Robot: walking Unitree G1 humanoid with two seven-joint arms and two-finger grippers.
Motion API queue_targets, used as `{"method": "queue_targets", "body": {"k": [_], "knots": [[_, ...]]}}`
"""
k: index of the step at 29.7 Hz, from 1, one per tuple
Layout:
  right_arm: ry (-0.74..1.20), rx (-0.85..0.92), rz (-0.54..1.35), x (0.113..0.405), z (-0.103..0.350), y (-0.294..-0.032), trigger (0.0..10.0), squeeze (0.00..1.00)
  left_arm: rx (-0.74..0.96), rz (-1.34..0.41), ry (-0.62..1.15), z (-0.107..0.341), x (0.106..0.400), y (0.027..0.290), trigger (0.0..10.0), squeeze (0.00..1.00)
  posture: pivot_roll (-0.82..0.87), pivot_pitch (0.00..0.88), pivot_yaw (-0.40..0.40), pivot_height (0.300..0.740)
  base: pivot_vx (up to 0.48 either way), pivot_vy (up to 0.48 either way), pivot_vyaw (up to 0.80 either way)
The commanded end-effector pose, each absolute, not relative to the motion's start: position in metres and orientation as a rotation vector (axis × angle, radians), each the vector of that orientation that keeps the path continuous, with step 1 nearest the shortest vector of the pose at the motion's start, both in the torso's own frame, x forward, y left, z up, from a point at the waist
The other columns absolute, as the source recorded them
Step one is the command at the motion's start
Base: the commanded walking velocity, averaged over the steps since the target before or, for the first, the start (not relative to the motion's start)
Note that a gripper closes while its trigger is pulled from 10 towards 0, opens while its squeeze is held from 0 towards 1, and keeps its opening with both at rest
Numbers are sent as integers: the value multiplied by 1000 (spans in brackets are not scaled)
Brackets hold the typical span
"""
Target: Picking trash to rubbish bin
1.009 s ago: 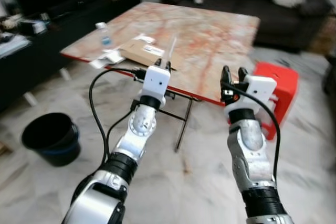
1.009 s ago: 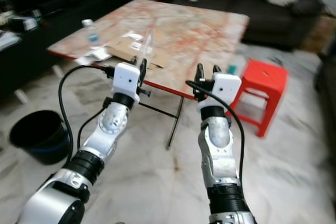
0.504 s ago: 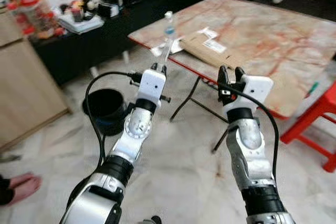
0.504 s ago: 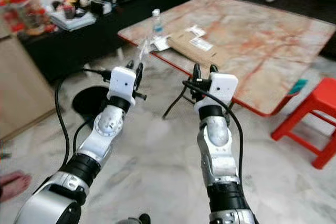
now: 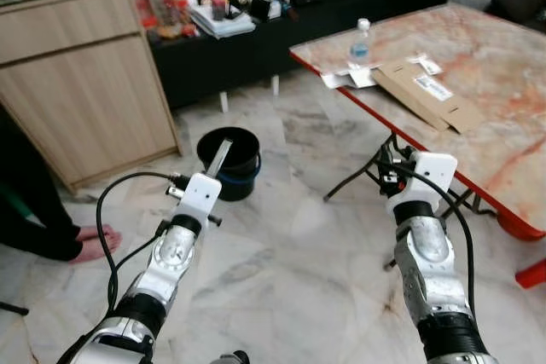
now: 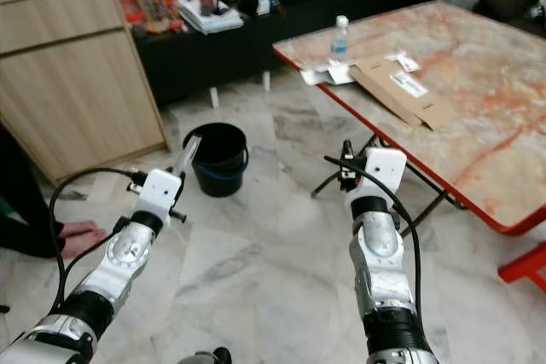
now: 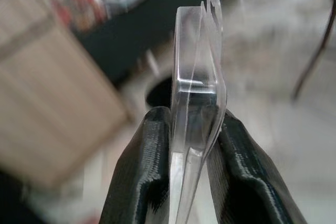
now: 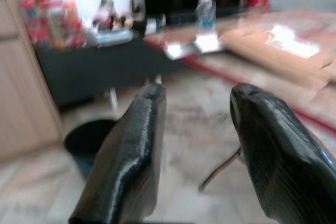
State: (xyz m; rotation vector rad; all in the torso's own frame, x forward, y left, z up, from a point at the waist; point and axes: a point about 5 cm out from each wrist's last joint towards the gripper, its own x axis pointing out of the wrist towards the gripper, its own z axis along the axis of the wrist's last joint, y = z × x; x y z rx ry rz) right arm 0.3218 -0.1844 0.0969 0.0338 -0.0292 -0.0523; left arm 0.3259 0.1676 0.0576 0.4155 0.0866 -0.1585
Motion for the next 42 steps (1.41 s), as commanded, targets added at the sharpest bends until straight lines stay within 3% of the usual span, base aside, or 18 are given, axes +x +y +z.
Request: {"method": "queue_targets", "body": {"k": [1, 10, 18, 28, 42], "knots": [[51, 16, -79, 314, 77, -197, 10000, 0, 407, -170, 157, 45, 320, 169, 10000, 0, 33, 55, -12, 740, 0, 0, 0], [319, 3, -116, 279, 15, -221, 10000, 0, 396, -186, 344, 12, 299, 177, 10000, 0, 27, 56, -18, 740, 0, 0, 0], [631, 4, -151, 222, -44, -234, 10000, 0, 395, -159, 520, -18, 272, 190, 10000, 0, 25, 51, -22, 740, 353, 0, 0], [779, 11, -168, 186, -69, -232, 10000, 0, 377, -144, 589, -31, 259, 189, 10000, 0, -4, 43, -30, 740, 391, 0, 0], [793, 68, -180, 177, -76, -221, 10000, 0, 398, -140, 628, -34, 256, 195, 10000, 0, 12, 14, -11, 740, 374, 0, 0]]}}
